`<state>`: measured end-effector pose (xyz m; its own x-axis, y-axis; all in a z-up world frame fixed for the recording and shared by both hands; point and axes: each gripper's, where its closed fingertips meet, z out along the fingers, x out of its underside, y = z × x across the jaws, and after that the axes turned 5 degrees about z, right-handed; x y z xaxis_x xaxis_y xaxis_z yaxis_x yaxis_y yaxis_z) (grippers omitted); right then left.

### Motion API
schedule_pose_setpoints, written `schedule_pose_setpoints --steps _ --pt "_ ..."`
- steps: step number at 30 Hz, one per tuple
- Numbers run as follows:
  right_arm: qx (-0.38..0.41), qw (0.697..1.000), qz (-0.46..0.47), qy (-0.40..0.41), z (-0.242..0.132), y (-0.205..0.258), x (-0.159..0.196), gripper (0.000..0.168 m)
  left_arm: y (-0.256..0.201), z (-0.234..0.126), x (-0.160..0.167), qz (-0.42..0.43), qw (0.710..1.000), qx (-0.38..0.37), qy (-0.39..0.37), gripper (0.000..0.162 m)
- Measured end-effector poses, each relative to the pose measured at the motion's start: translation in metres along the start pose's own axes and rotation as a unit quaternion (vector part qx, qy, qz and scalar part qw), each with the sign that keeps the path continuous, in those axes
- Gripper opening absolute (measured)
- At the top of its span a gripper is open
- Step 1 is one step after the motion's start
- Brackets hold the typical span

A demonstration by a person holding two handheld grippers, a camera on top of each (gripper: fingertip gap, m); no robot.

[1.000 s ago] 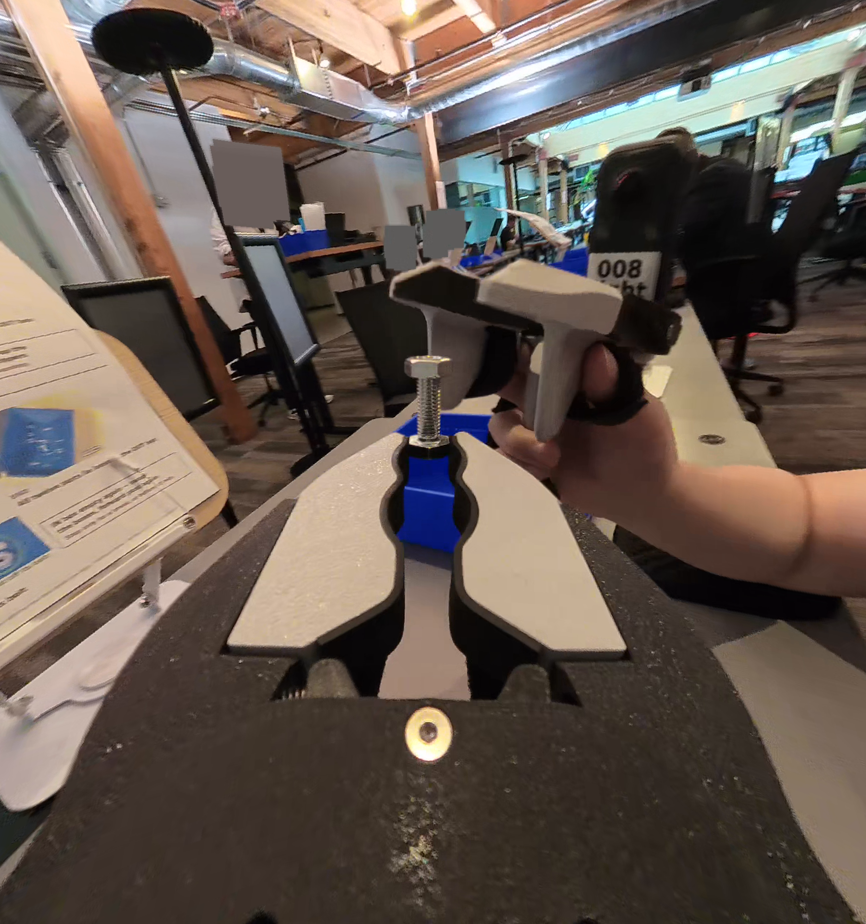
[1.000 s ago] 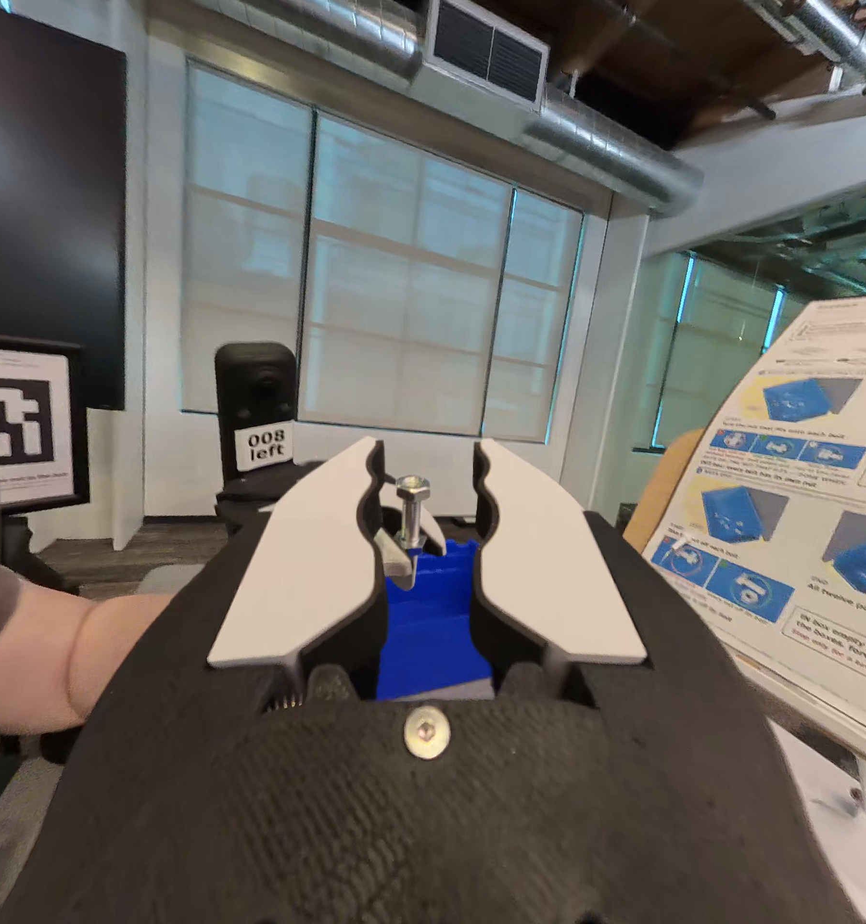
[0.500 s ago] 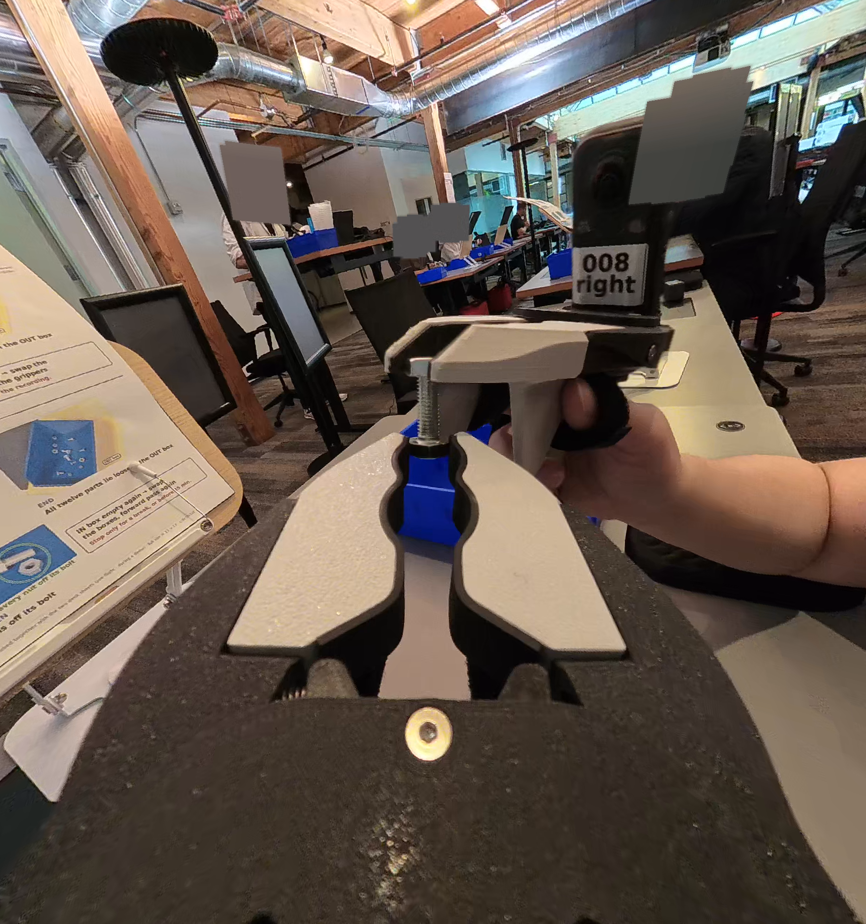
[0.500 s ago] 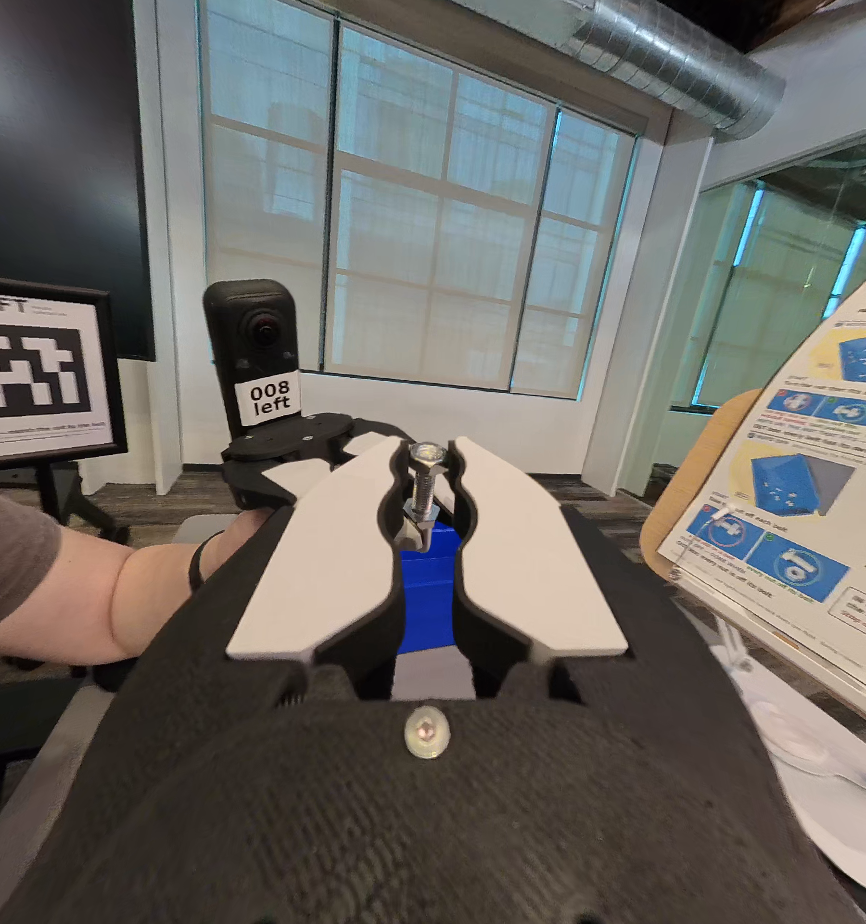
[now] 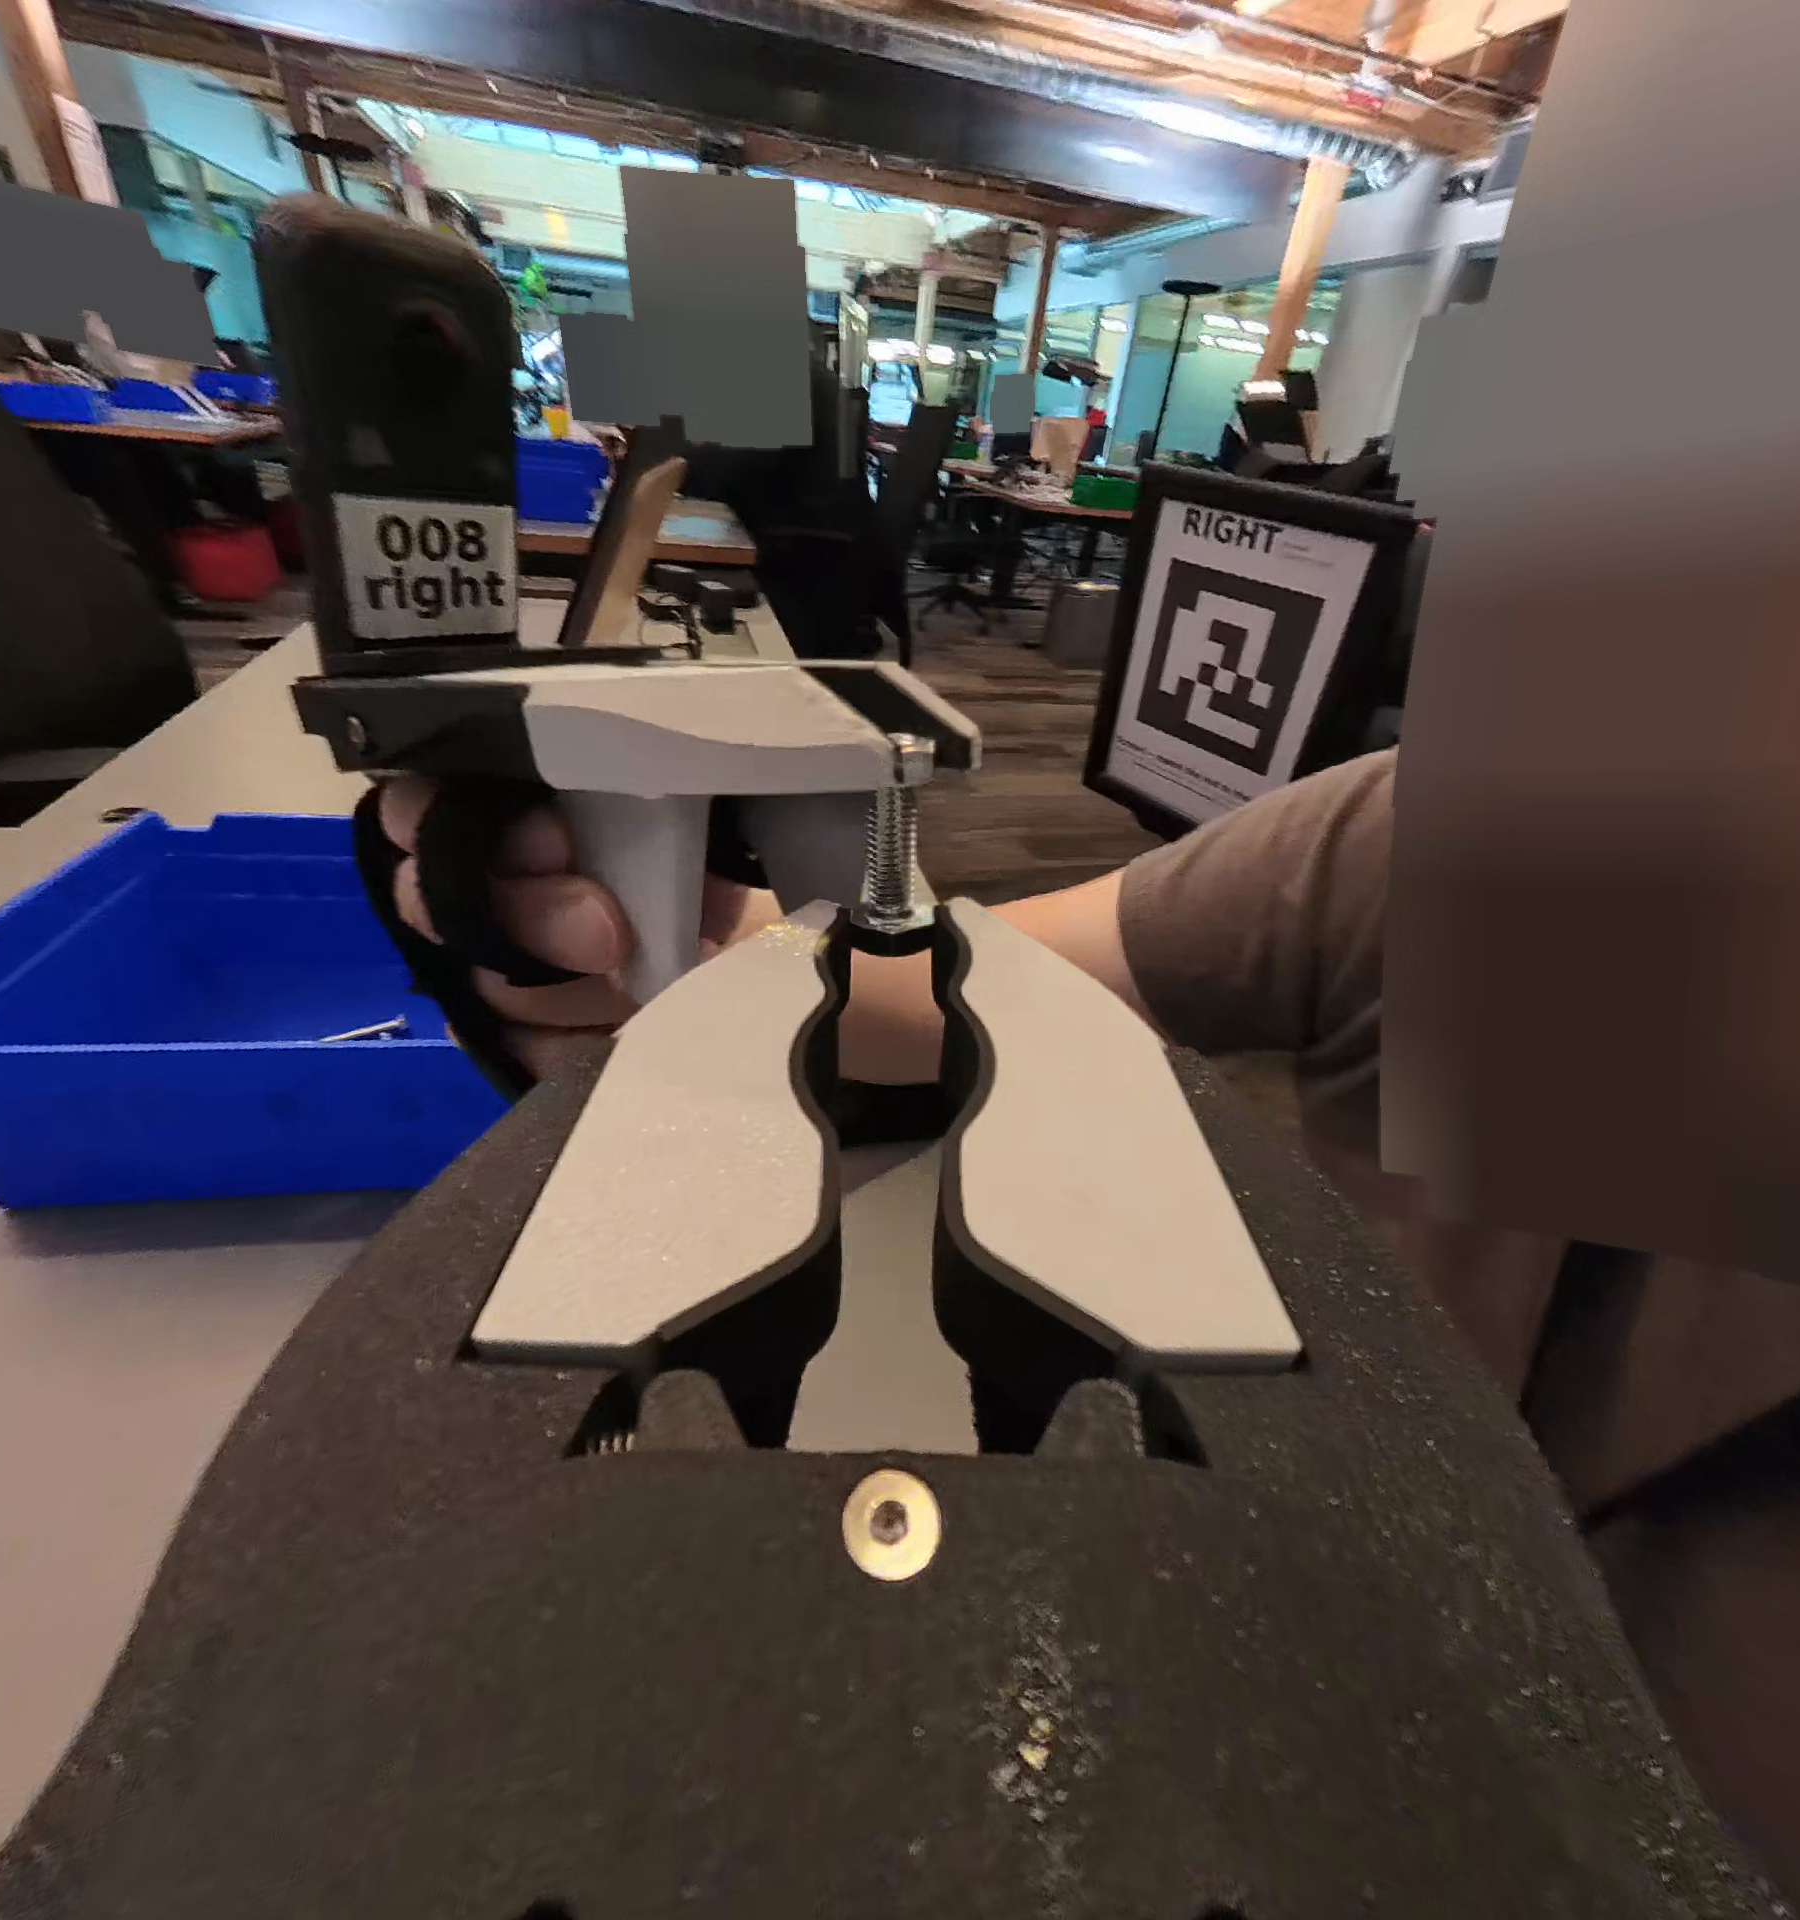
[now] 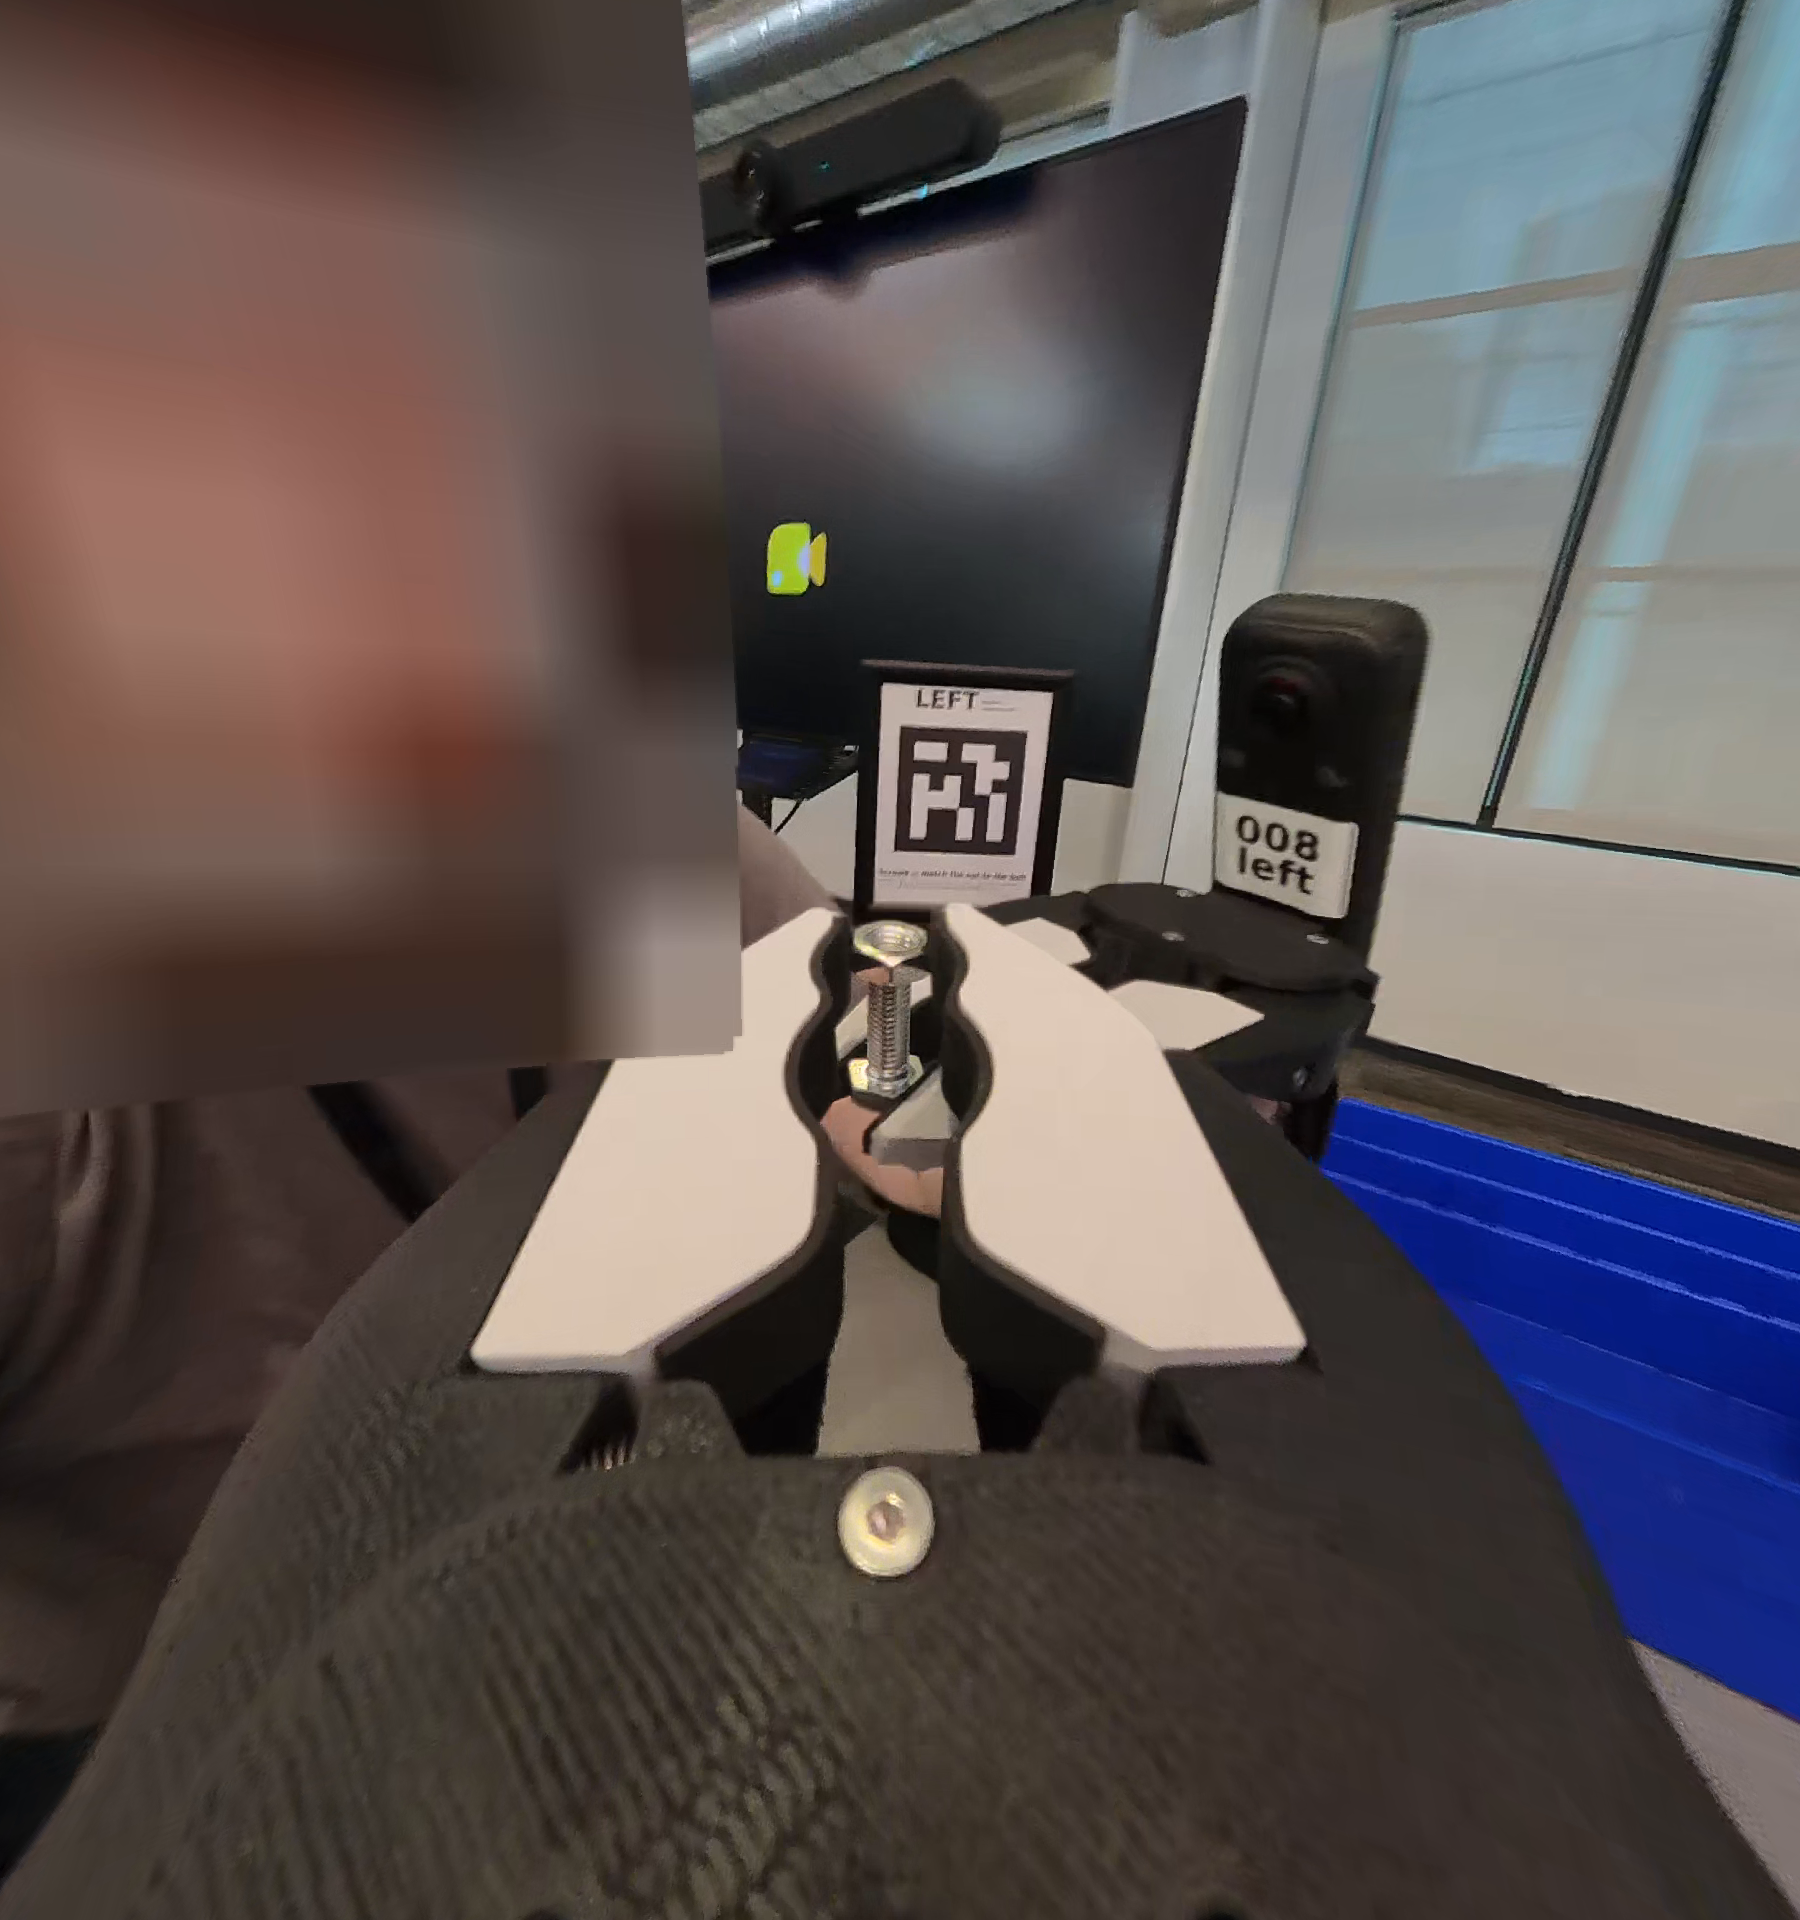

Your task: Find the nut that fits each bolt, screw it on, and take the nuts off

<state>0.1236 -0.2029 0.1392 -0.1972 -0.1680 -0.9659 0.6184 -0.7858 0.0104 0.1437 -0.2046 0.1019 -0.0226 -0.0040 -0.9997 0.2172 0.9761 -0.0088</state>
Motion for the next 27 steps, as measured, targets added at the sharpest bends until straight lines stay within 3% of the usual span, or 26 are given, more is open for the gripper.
schedule_pose_setpoints --steps 10,12,16,18,23,27 --pt "-0.012 1.000 -0.013 0.015 0.006 0.009 0.001 0.016 -0.008 0.002 0.000 0.047 0.999 -0.003 0.009 0.014" --pt "0.014 1.000 -0.018 0.006 0.005 0.003 -0.002 0.029 -0.005 0.000 -0.003 0.048 0.999 -0.011 0.001 0.014" --pt "0.097 0.995 -0.036 -0.007 -0.001 -0.015 -0.015 0.040 0.007 -0.007 -0.012 0.059 0.996 -0.057 -0.023 0.014" --pt "0.171 0.983 -0.061 -0.013 -0.008 -0.029 -0.023 0.042 0.022 -0.015 -0.017 0.079 0.989 -0.119 -0.031 0.014" --pt "0.348 0.928 -0.131 -0.013 -0.021 -0.060 -0.031 0.044 0.060 -0.041 -0.020 0.148 0.943 -0.297 -0.005 0.014" --pt "0.459 0.876 -0.147 0.009 -0.027 -0.080 -0.020 0.039 0.073 -0.049 -0.016 0.163 0.920 -0.357 0.013 0.014"
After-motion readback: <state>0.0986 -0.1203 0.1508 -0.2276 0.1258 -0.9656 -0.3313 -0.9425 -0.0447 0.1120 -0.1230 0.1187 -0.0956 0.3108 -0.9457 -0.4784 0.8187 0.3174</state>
